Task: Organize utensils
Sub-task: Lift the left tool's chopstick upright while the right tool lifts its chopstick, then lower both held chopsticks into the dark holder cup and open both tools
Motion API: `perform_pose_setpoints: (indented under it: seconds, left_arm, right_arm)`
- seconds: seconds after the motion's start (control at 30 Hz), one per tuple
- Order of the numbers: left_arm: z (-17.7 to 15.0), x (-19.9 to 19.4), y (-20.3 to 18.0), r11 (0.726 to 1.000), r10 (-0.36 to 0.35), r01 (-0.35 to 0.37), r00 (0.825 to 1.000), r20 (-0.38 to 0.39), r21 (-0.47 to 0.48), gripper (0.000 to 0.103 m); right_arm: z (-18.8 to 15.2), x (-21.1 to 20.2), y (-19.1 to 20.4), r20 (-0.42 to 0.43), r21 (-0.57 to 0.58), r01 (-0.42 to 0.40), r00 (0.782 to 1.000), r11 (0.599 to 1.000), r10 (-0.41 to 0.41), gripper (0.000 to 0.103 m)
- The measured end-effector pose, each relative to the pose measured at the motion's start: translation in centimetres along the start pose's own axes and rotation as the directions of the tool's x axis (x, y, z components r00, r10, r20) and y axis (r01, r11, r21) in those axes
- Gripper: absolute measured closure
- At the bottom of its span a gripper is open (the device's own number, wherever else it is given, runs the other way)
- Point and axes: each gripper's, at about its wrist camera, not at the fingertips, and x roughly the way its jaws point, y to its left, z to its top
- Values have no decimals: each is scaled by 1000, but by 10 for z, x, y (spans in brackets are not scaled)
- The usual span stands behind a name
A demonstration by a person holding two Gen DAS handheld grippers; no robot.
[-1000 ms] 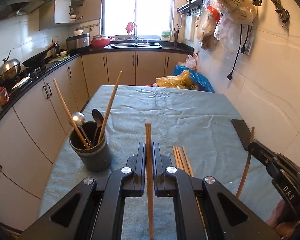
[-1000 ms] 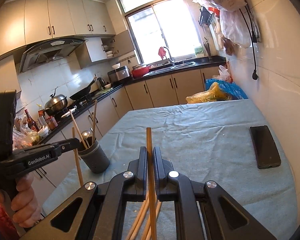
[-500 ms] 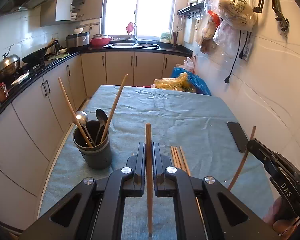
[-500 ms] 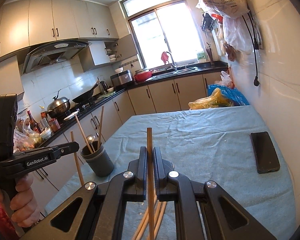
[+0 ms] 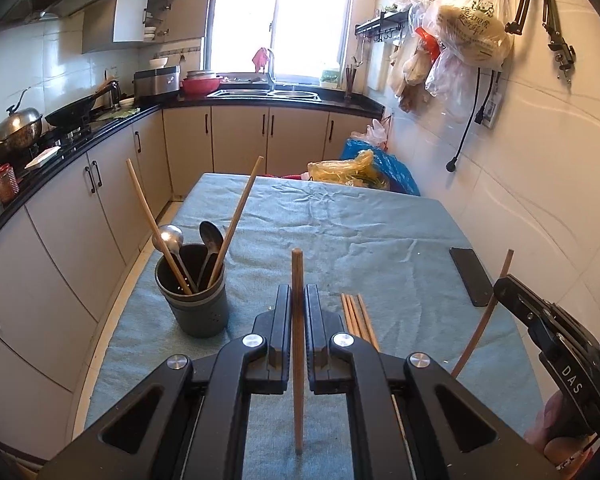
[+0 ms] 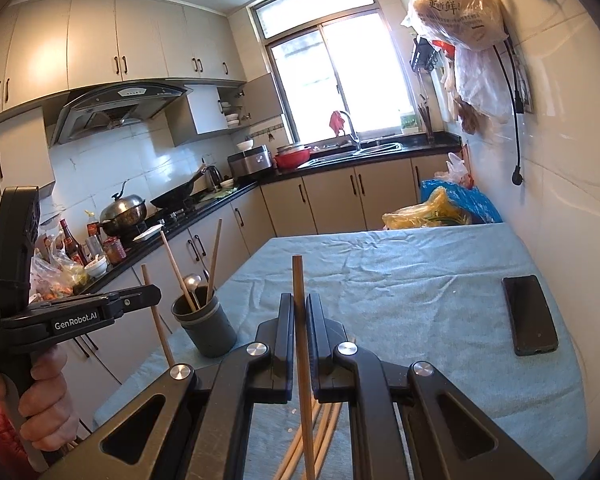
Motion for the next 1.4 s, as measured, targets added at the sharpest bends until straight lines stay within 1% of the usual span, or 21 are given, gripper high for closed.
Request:
perform_pose_setpoints:
  seconds: [0.13,0.37,0.73,0.87,1.1,1.27,1.4]
  left_arm:
    - [1,-5,0,1000,16,-16,1000,14,3,97]
    - [3,-11,1,1000,24,-24,1000,18,7,97]
    - [18,-29,9,999,30,-31,998,46,12,97]
    - [28,-46,17,999,36,-37,997,75,13,97]
    - [54,-75,31,999,49,-51,990,131,14,97]
    - [78,-94,42,997,72,-76,980,185,12,97]
    - [97,-97,52,994,104,-107,970,219,2,97]
  right_arm:
    - [5,-4,4,13,-9,-7,1000,1000,7,97]
    - [11,-4,9,26,-15,-19,999,1000,20,96]
    - [25,3,27,28,-49,-56,998,997,58,97]
    - [34,5,33,29,-47,-80,996,996,81,96]
    - [60,9,56,47,-74,-133,989,988,137,97]
    - [86,19,79,63,-92,-174,982,980,180,97]
    - [105,29,102,86,-119,-193,975,974,203,96]
